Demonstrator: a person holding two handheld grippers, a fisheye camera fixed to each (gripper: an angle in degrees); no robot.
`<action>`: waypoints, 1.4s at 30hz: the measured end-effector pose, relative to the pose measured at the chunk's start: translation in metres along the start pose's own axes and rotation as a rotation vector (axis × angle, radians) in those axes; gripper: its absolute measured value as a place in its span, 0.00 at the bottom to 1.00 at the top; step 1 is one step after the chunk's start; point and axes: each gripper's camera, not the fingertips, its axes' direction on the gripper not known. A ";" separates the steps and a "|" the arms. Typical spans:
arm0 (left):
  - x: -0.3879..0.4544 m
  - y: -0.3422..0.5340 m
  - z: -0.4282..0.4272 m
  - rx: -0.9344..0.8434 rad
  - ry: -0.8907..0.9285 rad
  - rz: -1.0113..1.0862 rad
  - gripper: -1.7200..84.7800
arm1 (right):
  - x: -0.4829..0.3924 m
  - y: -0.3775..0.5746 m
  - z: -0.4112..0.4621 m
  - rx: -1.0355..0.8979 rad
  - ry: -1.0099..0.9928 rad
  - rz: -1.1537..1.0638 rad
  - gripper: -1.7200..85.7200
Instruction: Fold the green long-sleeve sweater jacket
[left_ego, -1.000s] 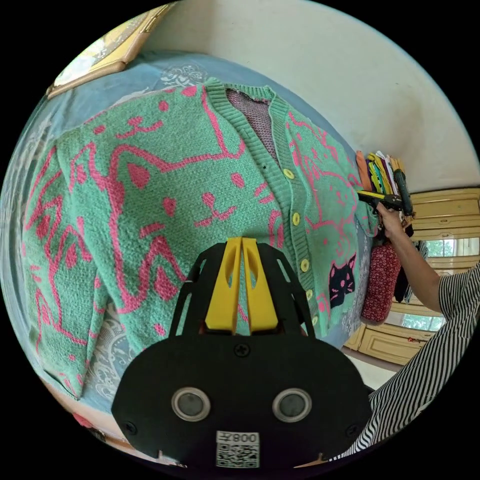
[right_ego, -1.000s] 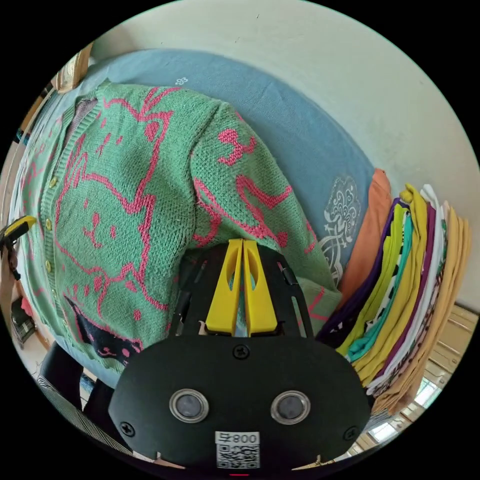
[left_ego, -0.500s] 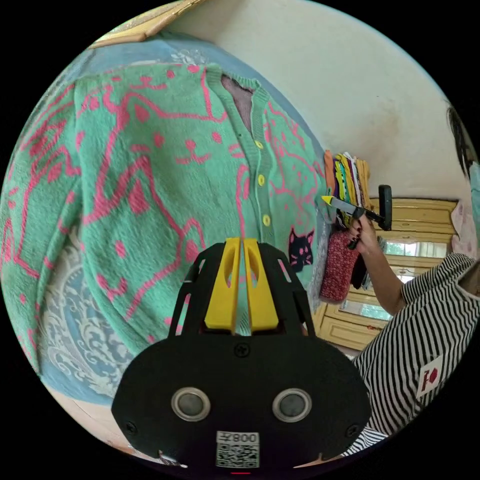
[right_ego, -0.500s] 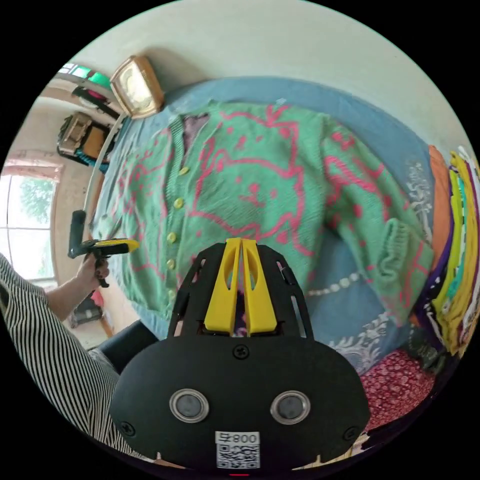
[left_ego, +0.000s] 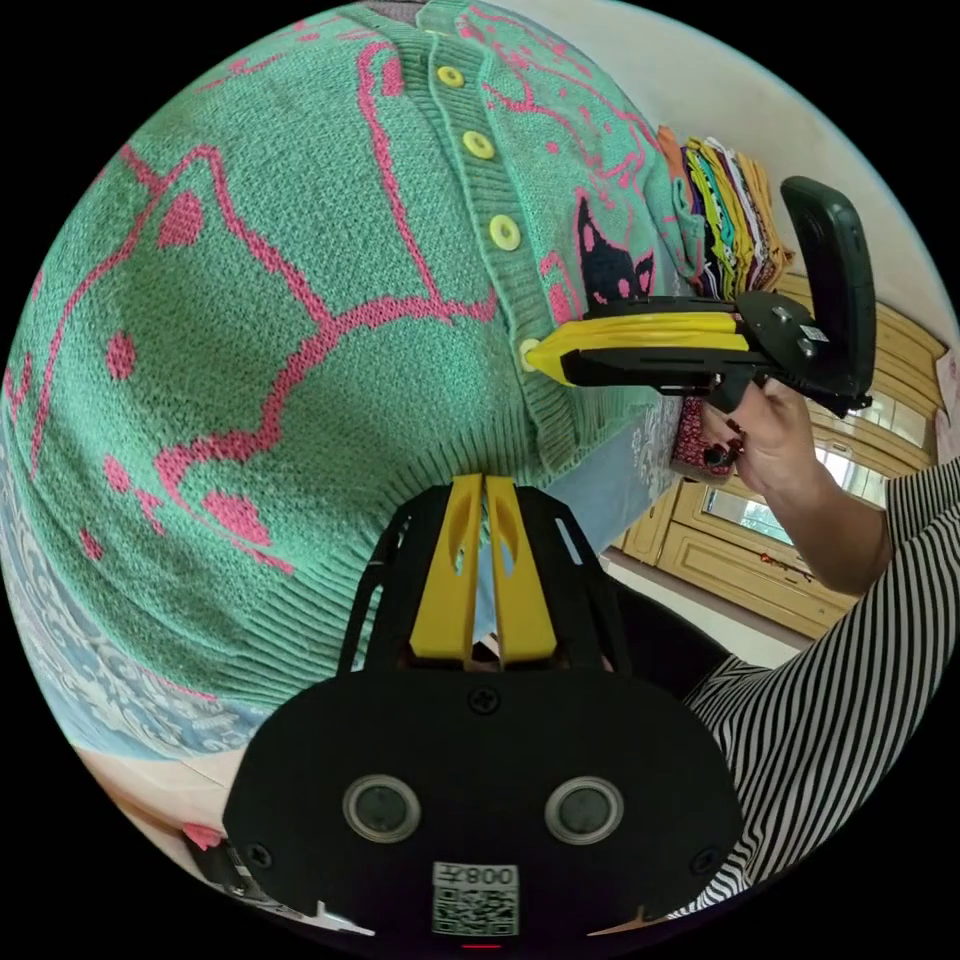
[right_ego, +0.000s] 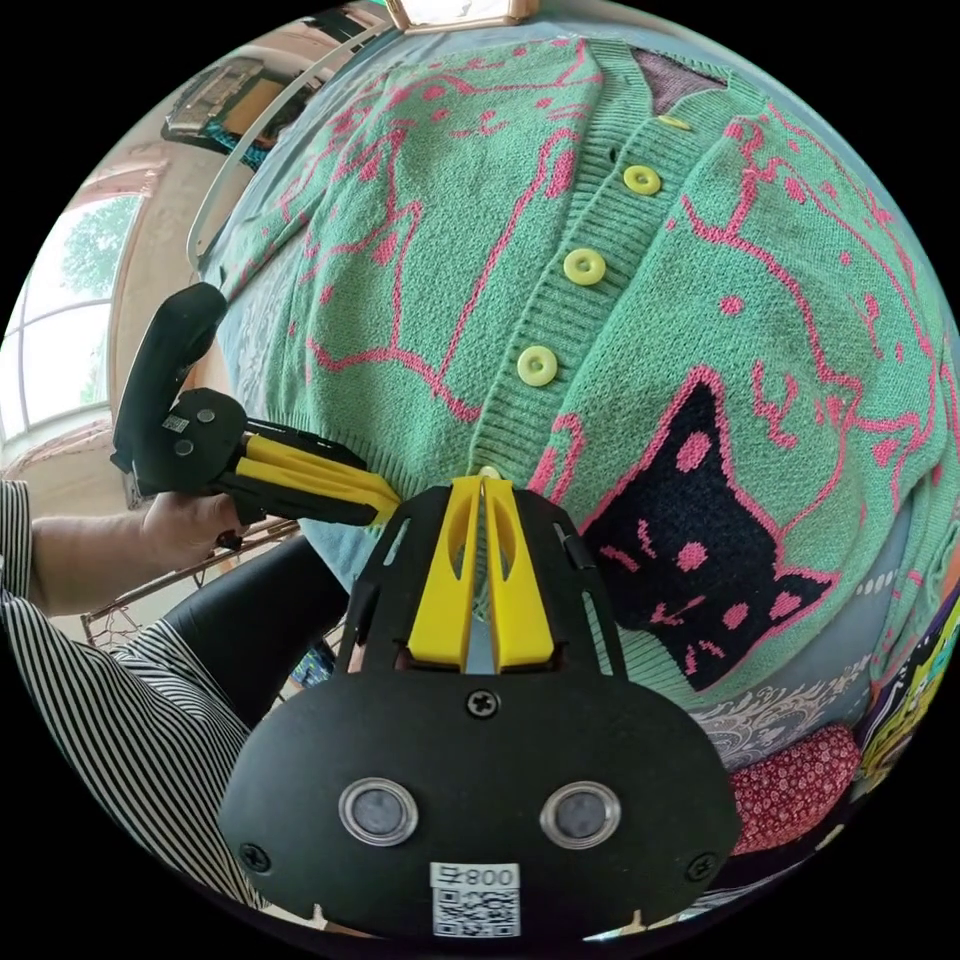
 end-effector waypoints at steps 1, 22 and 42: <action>0.002 0.002 -0.002 0.002 0.007 -0.002 0.03 | 0.000 0.001 0.002 0.002 -0.006 0.002 0.02; 0.052 0.038 -0.011 -0.018 0.027 0.014 0.02 | -0.035 0.031 0.071 -0.044 0.047 0.014 0.09; 0.057 0.085 -0.075 0.076 -0.143 -0.162 0.02 | -0.012 0.076 0.112 -0.050 -0.069 0.020 0.03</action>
